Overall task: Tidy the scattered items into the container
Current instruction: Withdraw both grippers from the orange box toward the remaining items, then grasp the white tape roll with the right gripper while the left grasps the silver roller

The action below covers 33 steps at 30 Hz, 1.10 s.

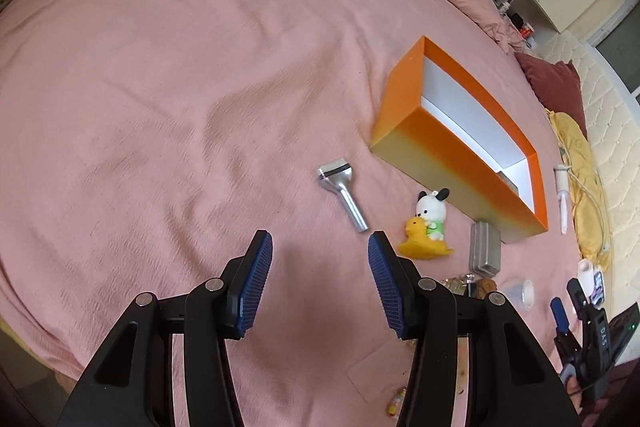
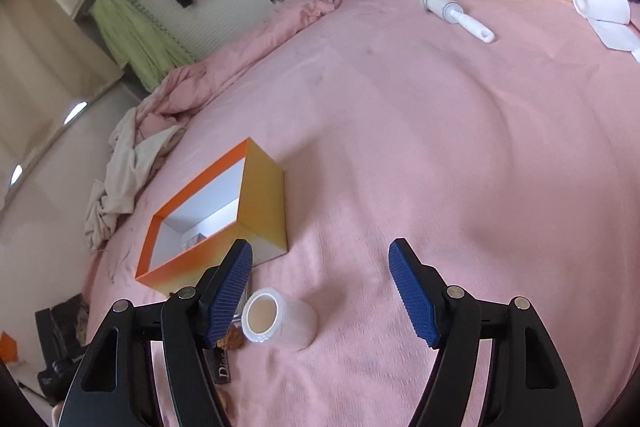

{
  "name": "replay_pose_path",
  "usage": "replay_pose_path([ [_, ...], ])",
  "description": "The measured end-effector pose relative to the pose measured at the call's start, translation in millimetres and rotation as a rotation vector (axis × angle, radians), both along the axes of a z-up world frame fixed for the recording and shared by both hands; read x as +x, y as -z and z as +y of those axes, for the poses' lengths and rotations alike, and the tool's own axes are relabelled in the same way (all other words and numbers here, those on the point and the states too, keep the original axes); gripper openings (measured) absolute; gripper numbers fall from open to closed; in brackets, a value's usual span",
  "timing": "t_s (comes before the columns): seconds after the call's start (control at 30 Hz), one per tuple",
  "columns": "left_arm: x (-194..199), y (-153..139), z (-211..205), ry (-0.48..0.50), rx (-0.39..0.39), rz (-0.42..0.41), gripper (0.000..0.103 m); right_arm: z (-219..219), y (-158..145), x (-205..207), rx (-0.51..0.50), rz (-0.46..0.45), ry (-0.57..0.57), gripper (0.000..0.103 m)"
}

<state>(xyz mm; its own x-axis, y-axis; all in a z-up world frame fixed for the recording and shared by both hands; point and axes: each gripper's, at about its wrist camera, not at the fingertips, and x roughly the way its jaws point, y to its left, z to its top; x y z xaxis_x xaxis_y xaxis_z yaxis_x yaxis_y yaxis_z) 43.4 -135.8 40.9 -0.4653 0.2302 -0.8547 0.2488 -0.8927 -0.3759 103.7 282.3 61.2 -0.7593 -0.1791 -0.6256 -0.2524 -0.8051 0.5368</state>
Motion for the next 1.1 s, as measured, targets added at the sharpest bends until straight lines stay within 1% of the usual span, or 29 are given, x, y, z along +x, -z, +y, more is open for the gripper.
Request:
replay_pose_path([
  [0.1, 0, 2, -3, -0.021, 0.020, 0.018, 0.051, -22, 1, -5, 0.006, 0.002, -0.097, 0.071],
  [0.17, -1, 2, -3, -0.029, 0.029, 0.036, 0.051, -40, 4, -10, 0.037, -0.009, -0.169, 0.071],
  [0.27, -6, 5, 4, -0.021, 0.049, 0.055, 0.051, -68, 13, -16, 0.140, -0.047, -0.258, 0.071],
  [0.37, -12, 13, 14, -0.011, 0.048, 0.050, 0.051, -85, 30, -17, 0.238, -0.093, -0.305, 0.071],
  [0.4, -14, 16, 17, -0.014, 0.040, 0.048, 0.051, -90, 39, -18, 0.286, -0.121, -0.306, 0.071],
  [0.43, -15, 19, 19, -0.025, 0.027, 0.047, 0.051, -93, 46, -18, 0.327, -0.141, -0.300, 0.061],
  [0.47, -16, 21, 21, -0.037, 0.016, 0.052, 0.051, -95, 53, -18, 0.368, -0.153, -0.288, 0.055],
  [0.5, -17, 22, 22, -0.051, 0.011, 0.067, 0.051, -95, 54, -15, 0.397, -0.140, -0.262, 0.046],
  [0.63, -24, 26, 26, -0.074, -0.028, 0.106, 0.051, -82, 56, -12, 0.312, -0.110, -0.203, 0.044],
  [0.73, -32, 32, 33, -0.053, -0.098, 0.146, 0.053, -79, 57, -11, 0.293, -0.097, -0.199, 0.044],
  [0.83, -37, 40, 47, 0.009, -0.218, 0.168, 0.055, -76, 55, -9, 0.270, -0.083, -0.196, 0.044],
  [0.9, -37, 38, 47, 0.008, -0.232, 0.165, 0.053, -76, 53, -9, 0.253, -0.077, -0.193, 0.044],
  [0.93, -36, 38, 44, 0.002, -0.224, 0.167, 0.050, -75, 53, -9, 0.246, -0.075, -0.191, 0.044],
  [1.0, -31, 38, 31, -0.025, -0.176, 0.174, 0.024, -75, 53, -9, 0.245, -0.074, -0.191, 0.044],
  [1.03, -26, 39, 21, -0.044, -0.119, 0.185, 0.024, -76, 53, -9, 0.247, -0.074, -0.190, 0.044],
  [1.1, -15, 45, -1, -0.095, 0.049, 0.228, 0.024, -79, 51, -8, 0.249, -0.075, -0.189, 0.044],
])
